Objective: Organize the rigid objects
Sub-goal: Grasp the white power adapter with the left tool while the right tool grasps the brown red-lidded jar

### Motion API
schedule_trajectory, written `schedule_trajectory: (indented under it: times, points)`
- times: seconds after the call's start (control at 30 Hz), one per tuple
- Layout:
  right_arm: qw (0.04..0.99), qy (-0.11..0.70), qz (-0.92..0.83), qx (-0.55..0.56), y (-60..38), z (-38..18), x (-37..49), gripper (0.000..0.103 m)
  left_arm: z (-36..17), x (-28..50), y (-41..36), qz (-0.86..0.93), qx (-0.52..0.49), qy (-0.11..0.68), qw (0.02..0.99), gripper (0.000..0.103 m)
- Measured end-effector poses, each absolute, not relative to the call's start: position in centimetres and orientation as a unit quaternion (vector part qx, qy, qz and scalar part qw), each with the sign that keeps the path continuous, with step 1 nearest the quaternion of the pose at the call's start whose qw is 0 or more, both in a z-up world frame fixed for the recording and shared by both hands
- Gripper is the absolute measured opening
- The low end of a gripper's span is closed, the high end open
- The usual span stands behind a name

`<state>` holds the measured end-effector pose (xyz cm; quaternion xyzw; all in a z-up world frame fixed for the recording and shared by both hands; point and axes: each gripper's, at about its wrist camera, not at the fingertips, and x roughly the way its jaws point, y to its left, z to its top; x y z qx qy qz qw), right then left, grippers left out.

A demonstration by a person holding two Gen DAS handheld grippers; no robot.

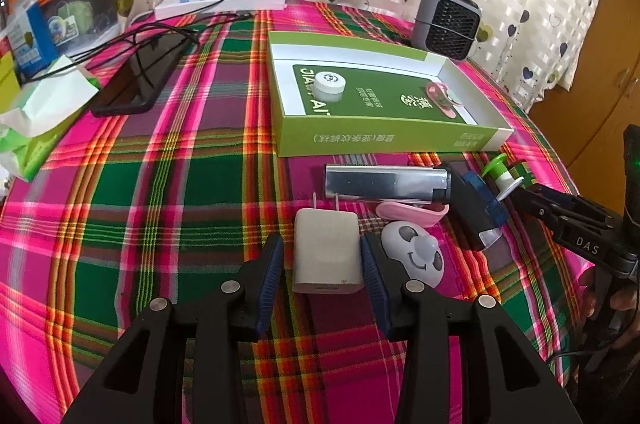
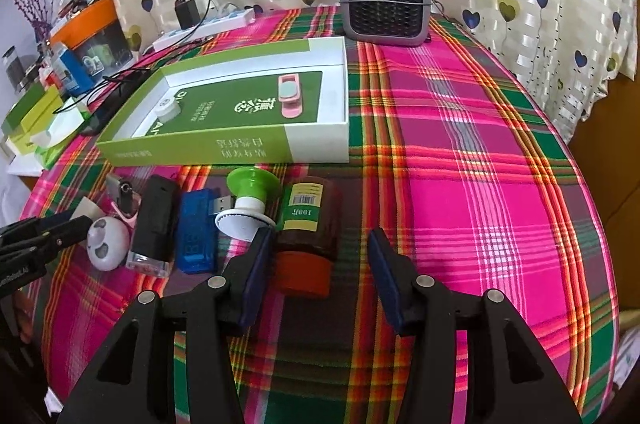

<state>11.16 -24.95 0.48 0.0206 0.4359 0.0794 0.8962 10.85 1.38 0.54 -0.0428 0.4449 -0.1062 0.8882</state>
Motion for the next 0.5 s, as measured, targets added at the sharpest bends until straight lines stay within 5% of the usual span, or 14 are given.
schedule_trajectory:
  times: [0.5]
  points:
    - [0.896, 0.438, 0.067, -0.001, -24.56, 0.31, 11.42, 0.05, 0.46, 11.16, 1.49, -0.105, -0.048, 0.442, 0.889, 0.039]
